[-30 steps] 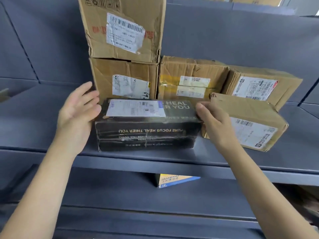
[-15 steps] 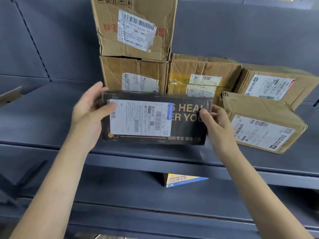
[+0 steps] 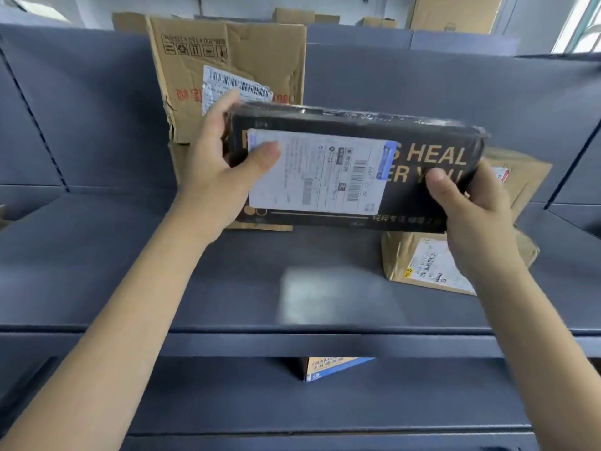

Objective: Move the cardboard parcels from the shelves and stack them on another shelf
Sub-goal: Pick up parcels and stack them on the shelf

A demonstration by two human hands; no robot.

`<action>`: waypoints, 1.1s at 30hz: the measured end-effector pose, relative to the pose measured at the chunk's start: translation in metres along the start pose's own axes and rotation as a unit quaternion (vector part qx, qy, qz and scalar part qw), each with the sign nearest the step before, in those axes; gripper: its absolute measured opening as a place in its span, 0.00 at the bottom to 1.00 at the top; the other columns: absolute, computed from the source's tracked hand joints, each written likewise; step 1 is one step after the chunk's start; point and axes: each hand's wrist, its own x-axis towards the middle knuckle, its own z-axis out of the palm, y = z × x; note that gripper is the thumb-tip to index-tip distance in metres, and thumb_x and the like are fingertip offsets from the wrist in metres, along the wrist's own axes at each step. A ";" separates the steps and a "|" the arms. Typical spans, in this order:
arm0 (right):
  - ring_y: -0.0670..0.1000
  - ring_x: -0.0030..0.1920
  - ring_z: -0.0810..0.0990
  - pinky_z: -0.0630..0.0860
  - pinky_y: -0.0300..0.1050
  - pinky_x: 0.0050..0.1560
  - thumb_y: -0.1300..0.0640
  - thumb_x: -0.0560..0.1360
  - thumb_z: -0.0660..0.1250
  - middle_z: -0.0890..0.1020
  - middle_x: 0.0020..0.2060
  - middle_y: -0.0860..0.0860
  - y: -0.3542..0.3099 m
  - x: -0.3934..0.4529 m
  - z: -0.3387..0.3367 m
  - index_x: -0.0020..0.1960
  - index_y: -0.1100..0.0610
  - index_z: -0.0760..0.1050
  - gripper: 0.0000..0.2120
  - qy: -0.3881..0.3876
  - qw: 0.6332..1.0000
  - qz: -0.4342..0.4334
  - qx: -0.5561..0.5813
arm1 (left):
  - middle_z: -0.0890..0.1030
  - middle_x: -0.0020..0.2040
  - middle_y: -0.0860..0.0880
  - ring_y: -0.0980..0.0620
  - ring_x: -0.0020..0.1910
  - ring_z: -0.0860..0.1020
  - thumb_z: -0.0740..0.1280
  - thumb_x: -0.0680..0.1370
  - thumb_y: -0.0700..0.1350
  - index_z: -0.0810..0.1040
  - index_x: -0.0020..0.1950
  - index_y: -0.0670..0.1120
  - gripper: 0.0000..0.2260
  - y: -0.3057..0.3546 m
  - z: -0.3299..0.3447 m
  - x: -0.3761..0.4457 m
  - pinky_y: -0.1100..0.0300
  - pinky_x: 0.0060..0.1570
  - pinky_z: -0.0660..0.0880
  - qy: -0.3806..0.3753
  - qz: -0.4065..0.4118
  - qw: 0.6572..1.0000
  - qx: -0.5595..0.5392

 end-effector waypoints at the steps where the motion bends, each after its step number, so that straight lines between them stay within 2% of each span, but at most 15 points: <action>1: 0.45 0.50 0.78 0.77 0.44 0.55 0.57 0.76 0.65 0.80 0.48 0.48 -0.003 0.011 -0.010 0.51 0.51 0.73 0.05 0.016 1.000 -0.006 -0.006 | 0.75 0.65 0.50 0.55 0.65 0.73 0.74 0.69 0.54 0.65 0.71 0.48 0.35 0.006 0.012 0.011 0.52 0.64 0.72 0.001 0.015 1.000 0.014; 4: 0.50 0.51 0.79 0.78 0.50 0.57 0.53 0.73 0.64 0.80 0.49 0.51 -0.004 0.045 -0.038 0.51 0.52 0.73 0.08 0.061 0.998 -0.004 -0.021 | 0.74 0.66 0.47 0.57 0.66 0.69 0.73 0.70 0.55 0.64 0.72 0.42 0.36 0.017 0.052 0.044 0.59 0.64 0.70 -0.002 0.074 0.994 0.085; 5: 0.50 0.51 0.78 0.78 0.52 0.58 0.53 0.73 0.64 0.80 0.48 0.50 0.000 0.056 -0.047 0.50 0.51 0.73 0.06 0.075 0.997 0.000 -0.023 | 0.74 0.66 0.48 0.57 0.66 0.69 0.72 0.71 0.54 0.64 0.72 0.42 0.35 0.018 0.067 0.054 0.61 0.63 0.69 0.000 0.092 0.989 0.115; 7: 0.49 0.49 0.78 0.78 0.52 0.57 0.55 0.76 0.64 0.79 0.45 0.47 0.013 0.074 -0.060 0.48 0.50 0.72 0.02 0.098 0.995 0.010 -0.032 | 0.74 0.67 0.48 0.53 0.67 0.69 0.71 0.72 0.53 0.65 0.72 0.43 0.33 0.014 0.093 0.074 0.60 0.63 0.68 0.004 0.115 0.978 0.174; 11: 0.45 0.48 0.78 0.77 0.39 0.47 0.58 0.79 0.62 0.79 0.47 0.47 0.038 0.103 -0.073 0.58 0.57 0.70 0.09 0.107 0.993 0.020 -0.040 | 0.73 0.68 0.47 0.51 0.67 0.70 0.72 0.72 0.50 0.66 0.72 0.43 0.31 -0.001 0.125 0.104 0.60 0.62 0.69 0.002 0.114 0.972 0.205; 13: 0.45 0.51 0.79 0.78 0.37 0.47 0.57 0.79 0.63 0.79 0.52 0.50 0.043 0.119 -0.074 0.61 0.58 0.69 0.12 0.107 0.993 0.017 -0.047 | 0.74 0.67 0.48 0.51 0.65 0.72 0.72 0.73 0.49 0.68 0.70 0.43 0.29 -0.009 0.133 0.118 0.59 0.62 0.71 0.015 0.117 0.969 0.216; 16: 0.50 0.57 0.78 0.78 0.46 0.57 0.55 0.78 0.64 0.78 0.57 0.54 0.049 0.148 -0.070 0.61 0.56 0.69 0.13 0.090 0.994 0.002 -0.056 | 0.75 0.66 0.47 0.51 0.64 0.73 0.71 0.74 0.48 0.70 0.69 0.43 0.26 -0.019 0.140 0.136 0.57 0.62 0.72 0.044 0.121 0.963 0.235; 18: 0.51 0.58 0.78 0.77 0.50 0.59 0.55 0.77 0.64 0.78 0.58 0.54 0.056 0.167 -0.067 0.61 0.56 0.69 0.14 0.072 0.996 0.008 -0.058 | 0.74 0.67 0.46 0.50 0.66 0.72 0.70 0.74 0.46 0.69 0.69 0.42 0.25 -0.023 0.146 0.147 0.56 0.64 0.71 0.064 0.120 0.957 0.256; 20: 0.51 0.58 0.78 0.76 0.53 0.60 0.54 0.77 0.65 0.78 0.58 0.54 0.066 0.183 -0.062 0.62 0.56 0.69 0.15 0.058 0.996 0.017 -0.062 | 0.70 0.70 0.44 0.48 0.70 0.68 0.68 0.76 0.43 0.69 0.70 0.41 0.23 -0.025 0.154 0.157 0.58 0.68 0.65 0.077 0.119 0.946 0.290; 23: 0.51 0.59 0.77 0.76 0.54 0.61 0.54 0.78 0.64 0.78 0.58 0.53 0.079 0.198 -0.051 0.63 0.57 0.69 0.16 0.038 0.997 0.034 -0.056 | 0.63 0.74 0.42 0.46 0.73 0.61 0.63 0.79 0.38 0.69 0.69 0.40 0.19 -0.030 0.163 0.171 0.62 0.68 0.57 0.096 0.095 0.928 0.346; 25: 0.51 0.59 0.77 0.76 0.52 0.62 0.55 0.78 0.64 0.77 0.58 0.52 0.086 0.202 -0.041 0.65 0.57 0.67 0.17 0.020 0.998 0.040 -0.051 | 0.61 0.75 0.41 0.43 0.75 0.56 0.57 0.80 0.32 0.68 0.69 0.38 0.17 -0.040 0.165 0.177 0.58 0.72 0.54 0.093 0.085 0.909 0.398; 27: 0.50 0.59 0.76 0.76 0.48 0.61 0.55 0.78 0.63 0.76 0.58 0.50 0.092 0.205 -0.031 0.67 0.57 0.65 0.19 0.000 0.998 0.041 -0.050 | 0.60 0.75 0.39 0.40 0.76 0.52 0.56 0.79 0.31 0.66 0.70 0.38 0.19 -0.049 0.166 0.179 0.50 0.74 0.51 0.077 0.079 0.878 0.466; 30: 0.47 0.58 0.73 0.75 0.40 0.56 0.56 0.79 0.63 0.73 0.57 0.48 0.098 0.208 -0.019 0.69 0.57 0.62 0.22 -0.028 0.997 0.036 -0.057 | 0.59 0.75 0.39 0.39 0.76 0.49 0.62 0.79 0.36 0.60 0.74 0.40 0.24 -0.057 0.163 0.181 0.47 0.75 0.46 0.074 0.076 0.836 0.539; 33: 0.46 0.57 0.72 0.73 0.34 0.51 0.57 0.79 0.63 0.72 0.57 0.48 0.101 0.213 -0.010 0.70 0.58 0.59 0.23 -0.051 0.995 0.036 -0.077 | 0.57 0.76 0.39 0.39 0.76 0.49 0.64 0.78 0.40 0.57 0.75 0.42 0.27 -0.061 0.161 0.181 0.45 0.74 0.45 0.067 0.084 0.823 0.558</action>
